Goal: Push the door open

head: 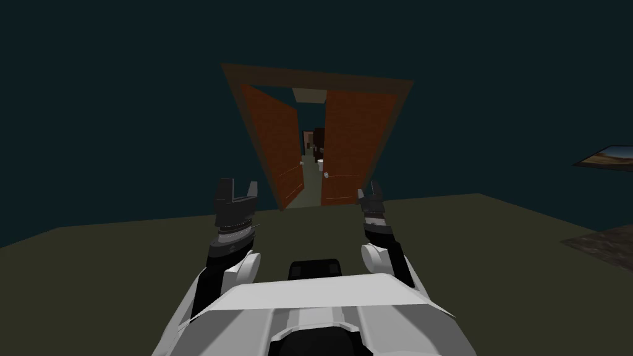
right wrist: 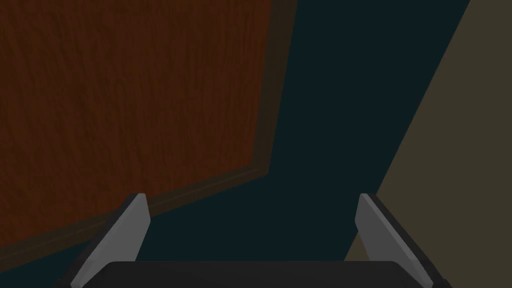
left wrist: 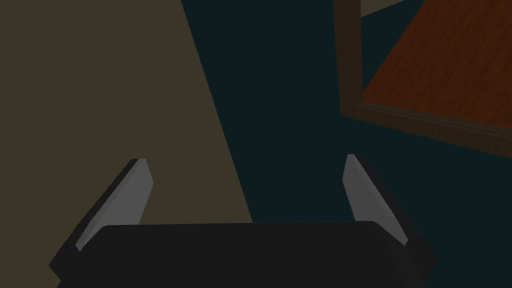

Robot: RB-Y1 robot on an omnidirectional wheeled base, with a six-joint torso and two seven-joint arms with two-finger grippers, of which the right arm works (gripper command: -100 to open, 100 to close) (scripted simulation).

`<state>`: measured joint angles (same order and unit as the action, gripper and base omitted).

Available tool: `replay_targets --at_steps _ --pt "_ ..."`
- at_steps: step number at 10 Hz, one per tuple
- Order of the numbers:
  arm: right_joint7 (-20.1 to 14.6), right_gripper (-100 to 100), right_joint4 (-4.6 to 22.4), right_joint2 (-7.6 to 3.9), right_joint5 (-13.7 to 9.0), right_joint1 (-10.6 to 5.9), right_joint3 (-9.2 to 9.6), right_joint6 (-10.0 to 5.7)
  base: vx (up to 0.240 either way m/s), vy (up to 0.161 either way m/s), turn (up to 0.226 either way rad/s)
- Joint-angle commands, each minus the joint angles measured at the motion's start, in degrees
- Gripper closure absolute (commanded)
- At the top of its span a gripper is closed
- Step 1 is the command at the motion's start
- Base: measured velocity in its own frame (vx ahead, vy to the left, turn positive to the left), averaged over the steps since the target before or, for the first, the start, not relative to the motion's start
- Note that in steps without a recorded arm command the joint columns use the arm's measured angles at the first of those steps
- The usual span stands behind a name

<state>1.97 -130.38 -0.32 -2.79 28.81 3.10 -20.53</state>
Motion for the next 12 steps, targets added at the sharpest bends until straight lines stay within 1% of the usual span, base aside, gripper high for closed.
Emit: replay_targets --at_steps 1,2,3,4,5,6,12 --pt "1.3 -100 1.69 -0.36 0.59 -0.6 -0.31 -0.53 0.164 0.035 -0.005" --pt "2.37 -100 3.08 -0.63 1.07 -1.1 -0.56 -0.96 0.141 -0.009 -0.021" --pt "2.91 -100 3.77 -0.76 1.31 -1.35 -0.69 -1.18 0.111 -0.011 -0.008" --pt "4.19 -100 5.44 -1.04 1.89 -1.94 -0.99 -1.7 0.126 0.0 -0.012" --pt "4.96 -100 6.44 -1.2 2.23 -2.3 -1.18 -2.01 0.122 0.008 -0.01" --pt "6.5 -100 8.44 -1.52 2.93 -3.02 -1.54 -2.64 0.13 0.003 -0.017" --pt "12.39 -100 16.09 -2.48 5.58 -5.75 -2.94 -5.03 0.105 0.005 -0.012"
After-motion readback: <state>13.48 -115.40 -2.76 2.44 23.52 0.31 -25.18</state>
